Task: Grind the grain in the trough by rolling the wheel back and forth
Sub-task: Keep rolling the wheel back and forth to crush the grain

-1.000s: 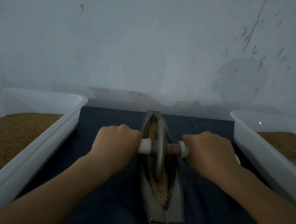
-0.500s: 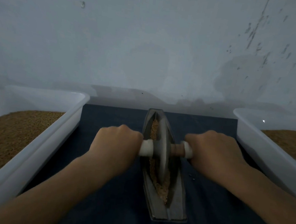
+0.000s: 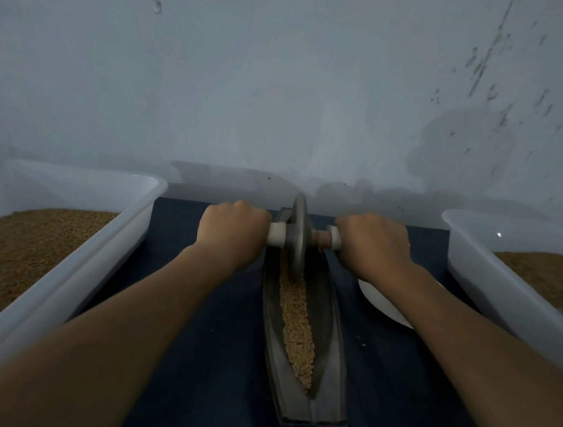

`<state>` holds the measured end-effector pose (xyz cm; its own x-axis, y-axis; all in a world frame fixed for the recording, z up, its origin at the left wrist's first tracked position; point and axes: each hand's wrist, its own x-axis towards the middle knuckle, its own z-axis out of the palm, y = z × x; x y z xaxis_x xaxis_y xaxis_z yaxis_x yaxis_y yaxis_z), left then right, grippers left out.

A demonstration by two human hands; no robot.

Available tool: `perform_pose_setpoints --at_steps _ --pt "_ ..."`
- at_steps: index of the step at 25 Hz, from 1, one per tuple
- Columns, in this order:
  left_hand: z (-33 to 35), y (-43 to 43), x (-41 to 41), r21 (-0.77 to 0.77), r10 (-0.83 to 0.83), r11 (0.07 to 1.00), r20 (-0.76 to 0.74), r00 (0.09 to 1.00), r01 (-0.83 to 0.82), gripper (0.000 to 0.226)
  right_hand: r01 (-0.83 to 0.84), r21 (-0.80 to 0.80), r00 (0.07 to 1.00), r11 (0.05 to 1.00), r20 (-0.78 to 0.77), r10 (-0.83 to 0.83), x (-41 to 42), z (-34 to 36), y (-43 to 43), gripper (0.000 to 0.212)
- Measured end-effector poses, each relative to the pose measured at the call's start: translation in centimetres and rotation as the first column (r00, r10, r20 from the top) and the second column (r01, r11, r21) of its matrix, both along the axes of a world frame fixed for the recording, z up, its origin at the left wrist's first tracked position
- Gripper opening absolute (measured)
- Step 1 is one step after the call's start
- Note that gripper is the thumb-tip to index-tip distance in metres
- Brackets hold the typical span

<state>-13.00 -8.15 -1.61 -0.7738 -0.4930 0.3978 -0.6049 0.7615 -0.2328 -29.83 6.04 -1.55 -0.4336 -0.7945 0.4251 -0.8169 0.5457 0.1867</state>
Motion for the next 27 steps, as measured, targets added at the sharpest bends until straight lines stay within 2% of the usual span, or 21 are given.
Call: perform_pose_setpoints --at_steps 3,6,9,11,13,18,22,25,27 --pt "-0.5 2.1 2.7 0.03 -0.053 0.998 0.044 0.998 0.052 0.012 -0.034 0.024 0.999 0.999 -0.04 0.035 1.6 -0.8 3.2 0.033" --pt "-0.9 4.9 6.0 0.001 -0.112 0.994 0.064 0.992 0.113 0.016 -0.11 0.035 0.991 0.993 -0.073 0.113 4.2 -1.3 8.0 0.051" --pt "-1.0 5.9 7.2 -0.012 -0.116 0.993 0.096 0.989 0.118 0.032 -0.117 0.069 0.989 0.991 -0.087 0.123 5.6 -0.3 10.0 0.067" --pt "-0.9 5.1 6.1 -0.022 -0.096 0.995 0.075 0.993 0.098 0.025 -0.067 0.096 0.996 0.993 -0.043 0.072 4.9 -0.8 8.9 0.051" --pt "-1.0 3.5 4.0 -0.039 -0.076 0.996 0.049 0.996 0.078 0.011 -0.034 0.048 0.999 0.998 0.0 0.034 3.3 -1.1 6.2 0.035" --pt "0.4 0.1 -0.4 -0.061 0.011 0.998 0.013 1.0 -0.011 0.009 0.036 0.02 0.997 0.999 0.061 -0.037 0.0 -0.3 0.1 0.016" --pt "-0.3 2.3 1.9 -0.08 -0.045 0.996 0.008 0.999 0.046 0.008 -0.014 0.011 0.998 1.0 0.06 0.013 1.3 -1.5 3.6 0.023" --pt "-1.4 4.9 5.5 -0.076 -0.106 0.991 0.007 0.994 0.106 0.033 -0.057 0.051 0.998 0.997 0.002 0.057 3.6 -1.5 7.6 0.037" --pt "-1.8 5.8 7.0 -0.069 -0.118 0.99 0.021 0.993 0.119 0.041 -0.06 0.085 0.997 0.995 -0.033 0.063 4.7 -0.9 9.2 0.04"
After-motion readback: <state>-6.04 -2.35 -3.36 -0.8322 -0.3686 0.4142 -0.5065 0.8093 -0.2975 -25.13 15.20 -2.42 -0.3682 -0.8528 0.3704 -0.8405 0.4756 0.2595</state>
